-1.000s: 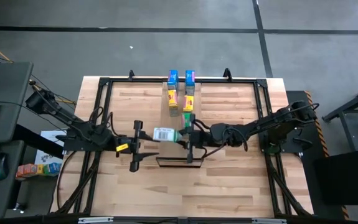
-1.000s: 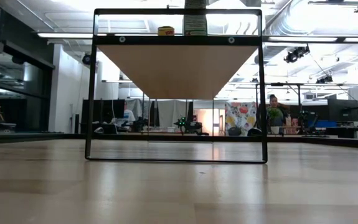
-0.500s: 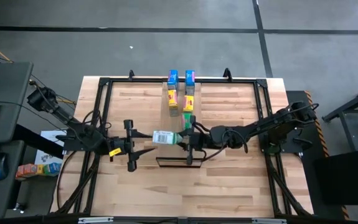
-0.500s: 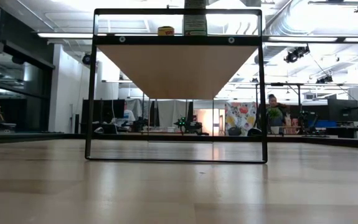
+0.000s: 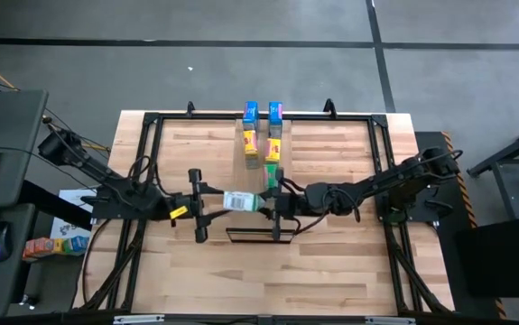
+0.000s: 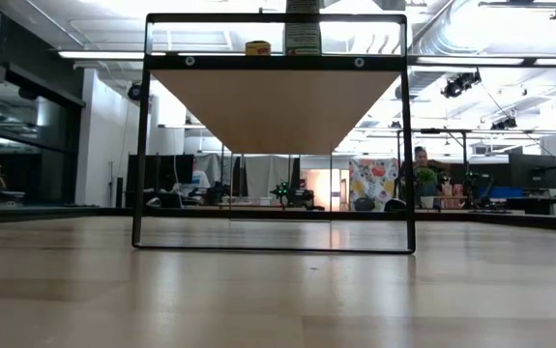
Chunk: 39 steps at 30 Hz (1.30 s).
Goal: Stack cereal on shelf
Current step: Put the green cereal box on the shelf
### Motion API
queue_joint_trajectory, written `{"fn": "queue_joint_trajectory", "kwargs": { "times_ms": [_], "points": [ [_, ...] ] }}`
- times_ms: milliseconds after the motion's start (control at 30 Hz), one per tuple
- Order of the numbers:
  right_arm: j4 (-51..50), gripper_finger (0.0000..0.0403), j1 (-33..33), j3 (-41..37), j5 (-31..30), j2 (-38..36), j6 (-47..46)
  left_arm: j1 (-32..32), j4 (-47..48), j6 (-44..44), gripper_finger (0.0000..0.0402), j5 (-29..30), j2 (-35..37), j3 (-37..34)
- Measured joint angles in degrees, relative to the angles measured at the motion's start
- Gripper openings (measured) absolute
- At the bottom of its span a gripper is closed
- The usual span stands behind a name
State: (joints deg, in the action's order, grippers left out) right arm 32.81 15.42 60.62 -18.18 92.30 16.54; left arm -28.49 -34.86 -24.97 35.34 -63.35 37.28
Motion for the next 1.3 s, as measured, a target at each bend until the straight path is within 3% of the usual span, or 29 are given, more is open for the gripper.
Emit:
{"fn": "queue_joint_trajectory", "kwargs": {
  "times_ms": [267, 400, 633, 1033, 1300],
  "points": [
    [-1.03, 0.0061, -0.05, -0.04, 9.29, -0.08, -0.01, 0.53, -0.93, 1.40, 0.0188, -8.87, -0.41, 0.00],
    [-1.48, 0.0061, 0.07, -0.04, 10.65, -0.05, 0.01, 0.54, 0.17, 2.01, 0.0188, -13.49, -0.42, 0.00],
    [-1.83, 0.0061, -0.11, -0.04, 9.66, 0.03, -0.05, -1.06, 0.43, -3.59, 0.0193, -5.18, -0.49, 0.00],
    [-2.49, 0.0061, -0.09, -0.04, 8.22, 0.05, -0.05, -1.20, 1.04, -1.13, 0.0251, -4.13, -0.50, -0.02],
    [-3.58, 0.0061, -0.07, -0.04, 9.67, 0.16, -0.05, -1.20, 0.94, 0.16, 0.0267, -1.41, -0.52, -0.04]
  ]
}}
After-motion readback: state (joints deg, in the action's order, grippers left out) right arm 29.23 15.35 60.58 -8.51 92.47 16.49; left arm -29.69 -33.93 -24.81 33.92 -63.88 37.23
